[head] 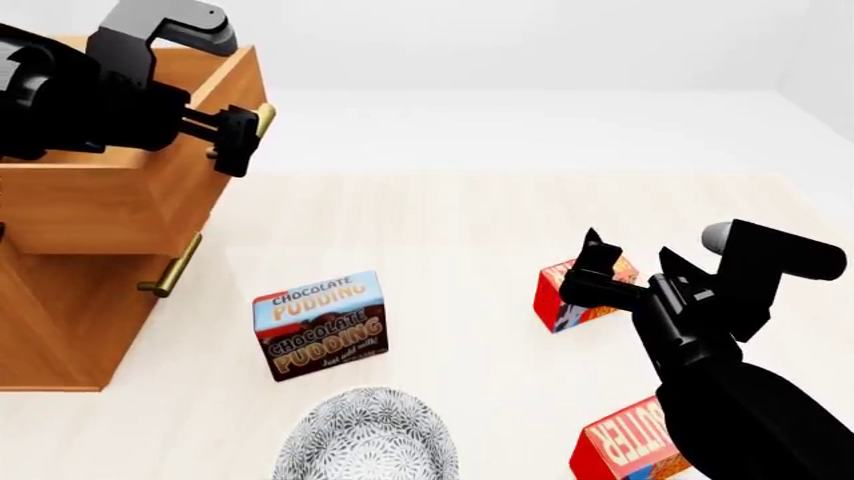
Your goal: Put the butter at the front in the top drawer of the cabinet and close it.
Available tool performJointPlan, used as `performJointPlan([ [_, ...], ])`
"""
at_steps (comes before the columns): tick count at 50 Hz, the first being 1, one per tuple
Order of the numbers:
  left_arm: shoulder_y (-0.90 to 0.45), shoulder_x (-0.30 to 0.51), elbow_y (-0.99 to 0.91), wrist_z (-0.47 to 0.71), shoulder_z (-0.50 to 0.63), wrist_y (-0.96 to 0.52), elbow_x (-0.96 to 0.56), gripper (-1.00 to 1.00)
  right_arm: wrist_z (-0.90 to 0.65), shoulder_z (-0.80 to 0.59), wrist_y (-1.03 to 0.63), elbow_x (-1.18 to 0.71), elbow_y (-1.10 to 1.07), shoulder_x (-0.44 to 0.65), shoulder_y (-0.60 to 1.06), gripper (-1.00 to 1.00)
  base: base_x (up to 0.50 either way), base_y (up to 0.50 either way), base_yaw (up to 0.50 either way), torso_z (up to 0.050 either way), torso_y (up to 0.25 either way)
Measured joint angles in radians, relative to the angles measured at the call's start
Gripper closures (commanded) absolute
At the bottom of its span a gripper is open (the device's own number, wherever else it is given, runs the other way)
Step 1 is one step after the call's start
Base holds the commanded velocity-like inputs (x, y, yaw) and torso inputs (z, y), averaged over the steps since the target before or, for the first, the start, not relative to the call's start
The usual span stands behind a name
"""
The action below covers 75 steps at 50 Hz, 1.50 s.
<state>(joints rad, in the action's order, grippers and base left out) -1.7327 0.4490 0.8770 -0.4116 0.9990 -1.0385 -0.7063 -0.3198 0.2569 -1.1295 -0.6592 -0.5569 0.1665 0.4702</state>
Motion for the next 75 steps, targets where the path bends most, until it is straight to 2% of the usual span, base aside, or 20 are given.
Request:
performJointPlan([
  [38, 0.018, -0.016, -0.045, 0.027, -0.012, 0.01, -0.025, -1.0, -0.038, 0.01, -0.006, -0.039, -0.023, 0.016, -0.011, -1.0, 0.01, 0.0, -0.01, -0.003, 0.0],
  [57, 0.038, -0.07, -0.054, -0.023, -0.049, 0.035, -0.007, -1.0, -0.037, 0.018, 0.014, -0.053, -0.014, 0.026, -0.028, -1.0, 0.0, 0.0, -0.01, -0.002, 0.0],
  [75, 0.04, -0.071, -0.065, -0.026, -0.045, 0.037, 0.01, -1.0, -0.046, 0.025, 0.017, -0.071, -0.017, 0.035, -0.035, -1.0, 0.0, 0.0, -0.01, -0.002, 0.0],
])
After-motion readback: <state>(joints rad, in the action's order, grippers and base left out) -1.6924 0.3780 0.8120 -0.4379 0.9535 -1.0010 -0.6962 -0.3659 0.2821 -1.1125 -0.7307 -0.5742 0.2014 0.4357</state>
